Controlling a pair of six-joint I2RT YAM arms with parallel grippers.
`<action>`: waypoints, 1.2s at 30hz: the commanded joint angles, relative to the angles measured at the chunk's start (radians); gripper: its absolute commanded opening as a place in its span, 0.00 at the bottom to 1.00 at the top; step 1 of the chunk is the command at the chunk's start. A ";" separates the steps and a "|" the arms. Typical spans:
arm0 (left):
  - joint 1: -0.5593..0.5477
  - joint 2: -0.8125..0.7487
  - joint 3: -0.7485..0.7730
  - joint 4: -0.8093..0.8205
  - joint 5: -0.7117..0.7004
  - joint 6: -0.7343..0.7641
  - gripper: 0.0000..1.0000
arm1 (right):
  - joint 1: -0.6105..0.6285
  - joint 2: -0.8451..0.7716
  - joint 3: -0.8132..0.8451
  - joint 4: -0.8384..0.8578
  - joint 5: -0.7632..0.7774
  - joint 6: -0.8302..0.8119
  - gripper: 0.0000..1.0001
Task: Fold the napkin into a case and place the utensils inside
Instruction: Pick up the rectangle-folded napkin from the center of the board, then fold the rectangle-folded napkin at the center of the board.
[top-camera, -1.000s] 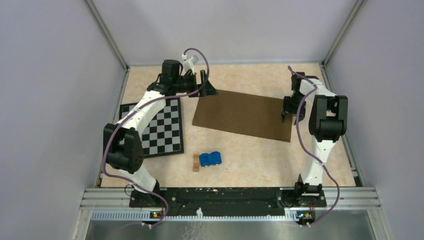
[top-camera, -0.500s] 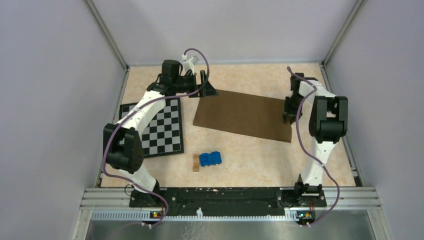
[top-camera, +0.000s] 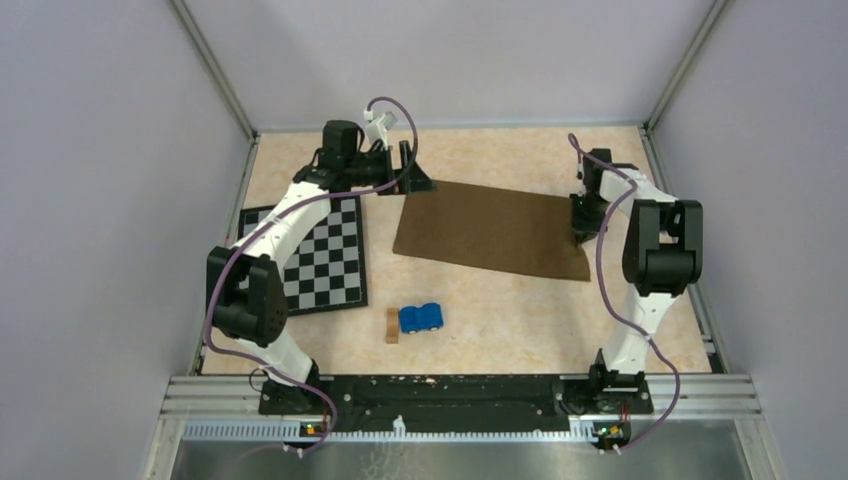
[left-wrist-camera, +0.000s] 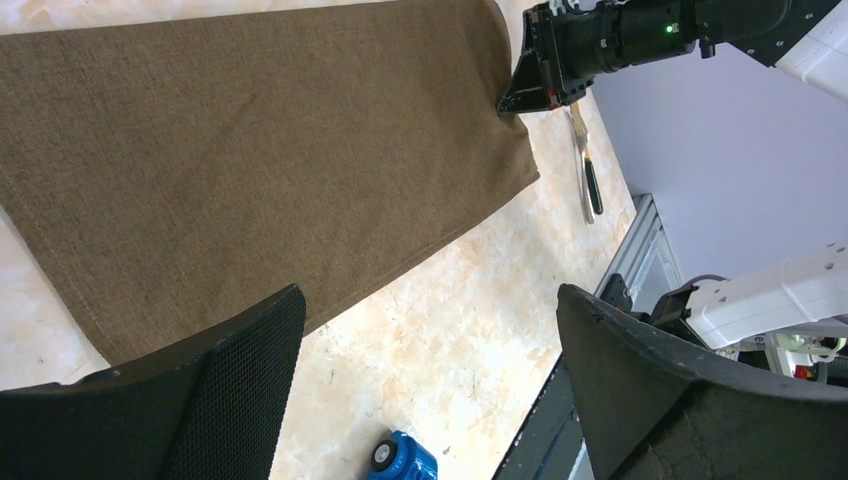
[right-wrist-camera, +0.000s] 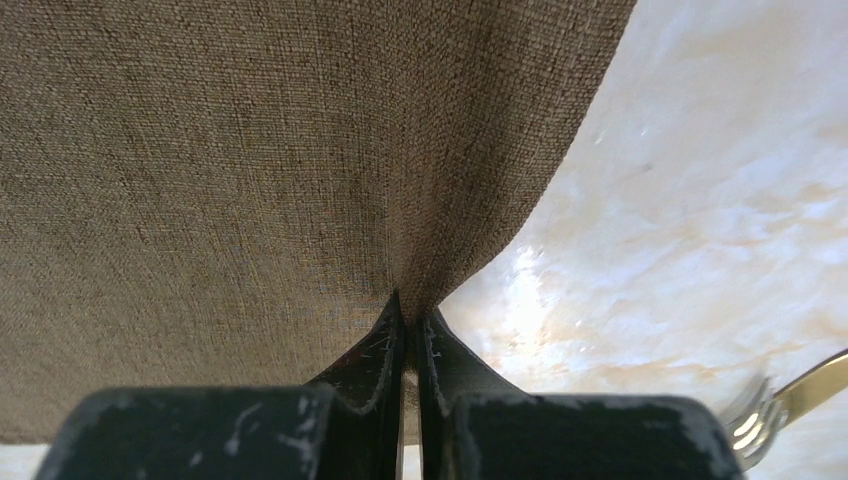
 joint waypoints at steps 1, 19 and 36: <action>0.005 -0.021 -0.015 0.059 0.034 -0.007 0.99 | 0.013 -0.074 0.003 0.083 0.089 -0.104 0.00; 0.016 -0.004 -0.028 0.072 0.036 -0.016 0.99 | 0.039 -0.114 0.080 0.046 0.384 -0.306 0.00; 0.045 -0.006 -0.034 0.087 0.053 -0.027 0.99 | 0.451 0.102 0.409 -0.214 -0.126 0.219 0.00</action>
